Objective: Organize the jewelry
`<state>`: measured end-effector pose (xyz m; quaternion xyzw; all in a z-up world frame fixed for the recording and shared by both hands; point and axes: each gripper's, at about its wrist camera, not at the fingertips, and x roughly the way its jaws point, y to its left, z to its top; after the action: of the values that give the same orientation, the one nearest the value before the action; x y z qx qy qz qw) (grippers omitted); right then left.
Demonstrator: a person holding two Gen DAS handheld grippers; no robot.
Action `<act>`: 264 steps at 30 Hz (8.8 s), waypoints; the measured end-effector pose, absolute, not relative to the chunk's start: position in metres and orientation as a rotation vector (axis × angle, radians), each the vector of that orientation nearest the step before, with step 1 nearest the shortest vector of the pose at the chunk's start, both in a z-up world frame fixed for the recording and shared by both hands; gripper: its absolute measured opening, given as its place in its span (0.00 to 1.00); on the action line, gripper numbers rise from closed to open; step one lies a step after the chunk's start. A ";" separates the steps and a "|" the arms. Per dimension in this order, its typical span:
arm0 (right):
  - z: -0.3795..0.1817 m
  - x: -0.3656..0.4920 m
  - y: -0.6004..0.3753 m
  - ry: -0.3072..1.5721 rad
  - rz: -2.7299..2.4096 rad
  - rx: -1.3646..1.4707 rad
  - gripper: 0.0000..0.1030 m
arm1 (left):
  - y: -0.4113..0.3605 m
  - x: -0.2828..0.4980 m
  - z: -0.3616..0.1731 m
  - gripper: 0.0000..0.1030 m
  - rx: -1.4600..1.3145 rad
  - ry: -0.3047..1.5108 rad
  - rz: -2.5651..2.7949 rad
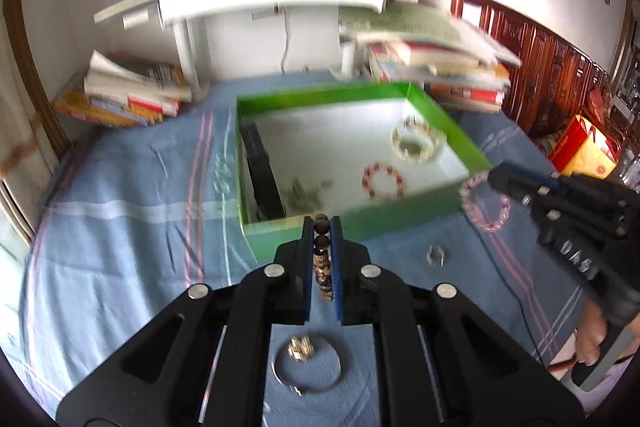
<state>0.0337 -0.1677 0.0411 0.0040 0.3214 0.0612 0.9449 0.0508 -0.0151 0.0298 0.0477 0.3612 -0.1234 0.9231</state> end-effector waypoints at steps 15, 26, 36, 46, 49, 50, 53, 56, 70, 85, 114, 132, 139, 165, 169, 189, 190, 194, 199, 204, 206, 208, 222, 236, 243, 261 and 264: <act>0.010 0.123 -0.171 0.753 0.071 0.095 0.08 | -0.028 0.151 0.007 0.09 0.056 0.828 -0.191; -0.006 0.053 -0.180 0.776 0.129 0.062 0.37 | -0.002 0.077 0.000 0.58 0.142 0.782 -0.145; -0.077 0.042 -0.171 0.956 0.115 0.046 0.42 | 0.027 0.029 -0.056 0.68 0.092 0.956 -0.138; -0.084 0.028 -0.167 0.967 0.133 0.056 0.46 | 0.024 0.013 -0.089 0.50 0.125 1.044 -0.181; -0.086 0.031 -0.166 0.972 0.132 0.058 0.47 | 0.024 0.012 -0.089 0.46 0.127 1.036 -0.178; -0.087 0.031 -0.165 0.971 0.132 0.056 0.48 | 0.024 0.012 -0.088 0.40 0.125 1.034 -0.176; -0.087 0.030 -0.162 0.968 0.131 0.053 0.50 | 0.029 0.012 -0.087 0.09 0.109 1.028 -0.173; -0.088 0.030 -0.161 0.963 0.127 0.046 0.51 | 0.032 0.013 -0.087 0.05 0.095 1.022 -0.175; -0.089 0.027 -0.158 0.961 0.125 0.047 0.56 | 0.027 0.029 -0.038 0.05 0.015 0.915 -0.225; -0.086 0.025 -0.201 0.953 0.009 0.106 0.56 | -0.039 0.053 -0.074 0.06 0.094 0.988 -0.286; -0.088 0.023 -0.140 0.954 0.127 -0.054 0.06 | 0.008 0.026 -0.087 0.32 0.127 0.999 -0.210; -0.088 0.019 -0.148 0.941 0.114 -0.034 0.23 | 0.002 0.022 -0.087 0.32 0.133 0.981 -0.213; -0.086 0.019 -0.146 0.941 0.139 -0.020 0.04 | 0.003 0.022 -0.086 0.20 0.129 0.980 -0.204; 0.007 0.120 -0.173 0.745 0.067 0.051 0.04 | -0.028 0.138 0.011 0.21 0.122 0.760 -0.198; -0.010 0.133 -0.175 0.784 0.057 0.067 0.04 | -0.027 0.158 -0.009 0.21 0.084 0.810 -0.187; -0.046 0.034 -0.189 0.865 0.105 0.039 0.41 | -0.018 0.057 -0.018 0.53 0.145 0.789 -0.239; -0.053 0.037 -0.186 0.885 0.111 0.033 0.41 | -0.023 0.057 -0.027 0.54 0.151 0.812 -0.257; -0.075 0.046 -0.170 0.935 0.142 0.025 0.41 | -0.034 0.065 -0.058 0.54 0.163 0.908 -0.267; -0.087 0.055 -0.156 0.938 0.096 -0.041 0.38 | -0.042 0.072 -0.074 0.56 0.169 0.952 -0.282; -0.086 0.055 -0.160 0.929 0.085 -0.025 0.20 | -0.050 0.077 -0.081 0.56 0.173 0.966 -0.293; -0.085 0.054 -0.166 0.931 0.074 -0.006 0.20 | -0.052 0.080 -0.081 0.56 0.168 0.961 -0.285; -0.085 0.051 -0.171 0.931 0.066 0.004 0.20 | -0.053 0.085 -0.081 0.56 0.158 0.957 -0.279; -0.086 0.042 -0.177 0.927 0.055 0.019 0.20 | -0.051 0.090 -0.088 0.20 0.169 0.969 -0.236; -0.083 0.027 -0.179 0.946 0.096 0.060 0.39 | -0.006 0.043 -0.087 0.29 0.115 0.981 -0.225; -0.087 0.027 -0.181 0.953 0.075 0.048 0.42 | -0.013 0.043 -0.089 0.37 0.134 0.970 -0.207; -0.088 0.024 -0.161 0.944 0.118 0.012 0.42 | -0.014 0.048 -0.092 0.64 0.131 0.960 -0.170; -0.088 0.023 -0.153 0.947 0.146 0.003 0.42 | -0.013 0.047 -0.092 0.64 0.130 0.959 -0.172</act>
<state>0.0229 -0.1533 -0.0879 0.0012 0.4555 0.0704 0.8874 0.0474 -0.0128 -0.0922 0.0623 0.4604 -0.0827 0.8817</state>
